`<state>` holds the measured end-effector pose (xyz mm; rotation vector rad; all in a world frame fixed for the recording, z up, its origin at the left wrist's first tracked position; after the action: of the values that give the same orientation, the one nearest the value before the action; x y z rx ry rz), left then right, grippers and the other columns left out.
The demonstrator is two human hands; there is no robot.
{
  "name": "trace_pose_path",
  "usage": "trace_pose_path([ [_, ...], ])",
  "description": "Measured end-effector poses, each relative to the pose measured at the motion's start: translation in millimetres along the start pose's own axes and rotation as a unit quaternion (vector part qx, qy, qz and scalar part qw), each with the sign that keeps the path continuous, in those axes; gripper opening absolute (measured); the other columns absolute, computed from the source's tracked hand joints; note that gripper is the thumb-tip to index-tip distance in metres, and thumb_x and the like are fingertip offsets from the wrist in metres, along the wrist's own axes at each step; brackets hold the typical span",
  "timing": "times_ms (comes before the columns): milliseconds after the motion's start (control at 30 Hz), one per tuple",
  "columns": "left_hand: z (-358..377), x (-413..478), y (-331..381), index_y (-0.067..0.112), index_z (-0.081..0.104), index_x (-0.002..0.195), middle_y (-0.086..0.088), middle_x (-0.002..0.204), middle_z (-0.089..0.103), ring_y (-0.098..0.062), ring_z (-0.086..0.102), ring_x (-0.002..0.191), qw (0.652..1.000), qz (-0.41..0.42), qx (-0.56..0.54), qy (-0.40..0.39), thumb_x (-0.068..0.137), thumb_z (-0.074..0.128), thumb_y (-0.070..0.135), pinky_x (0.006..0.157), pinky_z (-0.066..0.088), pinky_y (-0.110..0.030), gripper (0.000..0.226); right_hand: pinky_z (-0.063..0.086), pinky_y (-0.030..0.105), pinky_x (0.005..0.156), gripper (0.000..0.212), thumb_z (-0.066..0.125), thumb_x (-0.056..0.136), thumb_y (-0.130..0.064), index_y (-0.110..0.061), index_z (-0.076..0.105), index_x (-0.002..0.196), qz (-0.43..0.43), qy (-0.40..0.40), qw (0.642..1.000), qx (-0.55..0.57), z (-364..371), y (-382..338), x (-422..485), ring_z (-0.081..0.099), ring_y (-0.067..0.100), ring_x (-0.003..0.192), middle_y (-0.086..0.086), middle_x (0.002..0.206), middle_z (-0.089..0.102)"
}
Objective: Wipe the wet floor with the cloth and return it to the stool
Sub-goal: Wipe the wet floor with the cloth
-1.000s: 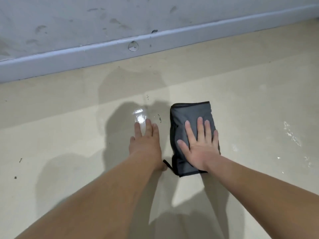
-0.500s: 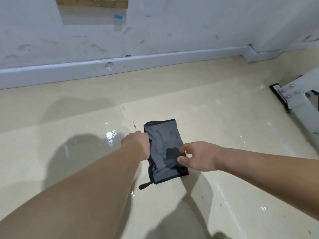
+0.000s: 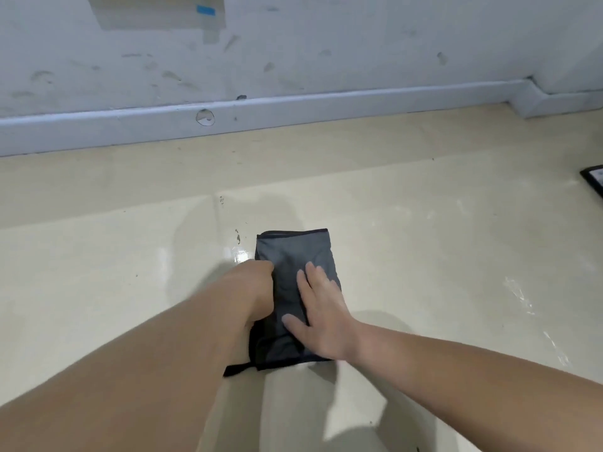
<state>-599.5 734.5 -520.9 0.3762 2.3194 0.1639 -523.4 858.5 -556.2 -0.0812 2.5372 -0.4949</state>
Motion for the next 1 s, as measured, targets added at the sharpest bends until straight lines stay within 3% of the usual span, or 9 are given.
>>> trace_pose_path([
  [100,-7,5,-3,0.022,0.057,0.117,-0.001,0.108,0.062,-0.024,0.062,0.099,0.999,-0.031,-0.021,0.017,0.084,0.051,0.006,0.079,0.056,-0.034,0.037,-0.019,0.044,0.123,0.089,0.022,0.101,-0.066,-0.015,-0.022,0.159,-0.002,0.034,0.999,-0.029,16,7,3,-0.037,0.019,0.148,0.004,0.162,-0.038],
  [200,-14,8,0,0.022,0.057,0.108,0.000,0.098,0.061,-0.023,0.062,0.091,0.997,-0.060,-0.020,0.039,0.081,0.047,0.005,0.076,0.055,-0.037,0.033,-0.021,0.046,0.122,0.085,0.006,0.099,-0.069,-0.017,-0.031,0.155,-0.012,0.026,0.997,-0.072,17,16,9,-0.047,0.017,0.142,0.003,0.156,-0.047],
  [367,-19,27,59,0.023,0.051,0.110,-0.001,0.106,0.058,-0.028,0.061,0.094,0.986,-0.077,-0.089,0.116,0.078,0.049,0.012,0.081,0.056,-0.043,0.034,-0.019,0.045,0.123,0.087,0.010,0.099,-0.070,-0.018,-0.031,0.155,-0.002,0.029,0.996,-0.082,-29,85,29,-0.044,0.017,0.144,0.003,0.159,-0.044],
  [500,-6,44,112,0.018,0.048,0.129,-0.003,0.129,0.049,-0.031,0.054,0.116,0.979,-0.031,-0.085,0.185,0.090,0.051,0.014,0.090,0.052,-0.045,0.039,-0.017,0.045,0.123,0.087,0.007,0.098,-0.071,-0.018,-0.030,0.156,0.095,0.055,0.992,-0.059,-64,173,21,-0.039,0.020,0.148,0.004,0.161,-0.040],
  [633,-1,53,150,0.009,0.052,0.130,-0.007,0.136,0.045,-0.032,0.045,0.127,0.976,0.029,-0.058,0.209,0.081,0.048,-0.001,0.095,0.050,-0.048,0.050,-0.013,0.044,0.125,0.086,0.007,0.099,-0.068,-0.014,-0.022,0.159,0.181,0.110,0.976,-0.042,-82,248,-6,-0.029,0.023,0.153,0.008,0.167,-0.029],
  [733,-2,54,163,0.008,0.054,0.131,-0.010,0.142,0.042,-0.031,0.036,0.133,0.973,0.043,-0.040,0.223,0.083,0.052,0.000,0.102,0.043,-0.040,0.049,-0.008,0.046,0.126,0.081,0.018,0.103,-0.059,-0.014,-0.017,0.161,0.189,0.153,0.970,-0.011,-80,260,-24,-0.022,0.026,0.155,0.012,0.169,-0.020],
  [800,-3,54,166,0.010,0.051,0.135,-0.011,0.149,0.037,-0.029,0.030,0.138,0.973,0.052,-0.021,0.225,0.086,0.053,0.003,0.106,0.037,-0.036,0.050,0.002,0.050,0.127,0.080,0.027,0.100,-0.051,-0.013,-0.003,0.164,0.178,0.227,0.957,-0.021,-86,253,-32,-0.004,0.035,0.157,0.019,0.170,-0.001],
  [867,-2,56,162,0.012,0.050,0.136,-0.010,0.153,0.034,-0.029,0.028,0.140,0.974,0.054,-0.017,0.220,0.087,0.054,0.006,0.107,0.036,-0.036,0.050,0.007,0.054,0.124,0.077,0.030,0.097,-0.048,-0.016,0.010,0.164,0.163,0.251,0.953,-0.034,-91,242,-29,0.006,0.040,0.156,0.019,0.170,0.010],
  [1000,0,54,146,0.015,0.053,0.125,-0.007,0.144,0.037,-0.027,0.034,0.133,0.974,0.056,-0.006,0.220,0.082,0.053,0.009,0.102,0.042,-0.035,0.042,-0.011,0.052,0.124,0.066,0.018,0.105,-0.052,-0.033,-0.007,0.163,0.154,0.146,0.977,-0.025,-72,226,-9,-0.023,0.032,0.154,0.010,0.170,-0.020],
])
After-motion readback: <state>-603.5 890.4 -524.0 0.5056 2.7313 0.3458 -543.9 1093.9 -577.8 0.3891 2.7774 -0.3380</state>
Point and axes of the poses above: each hand's wrist, its own x-axis towards the middle knuckle, its own z-axis out of the palm, y = z × x, the point moved 7 cm from there along x, towards the middle knuckle
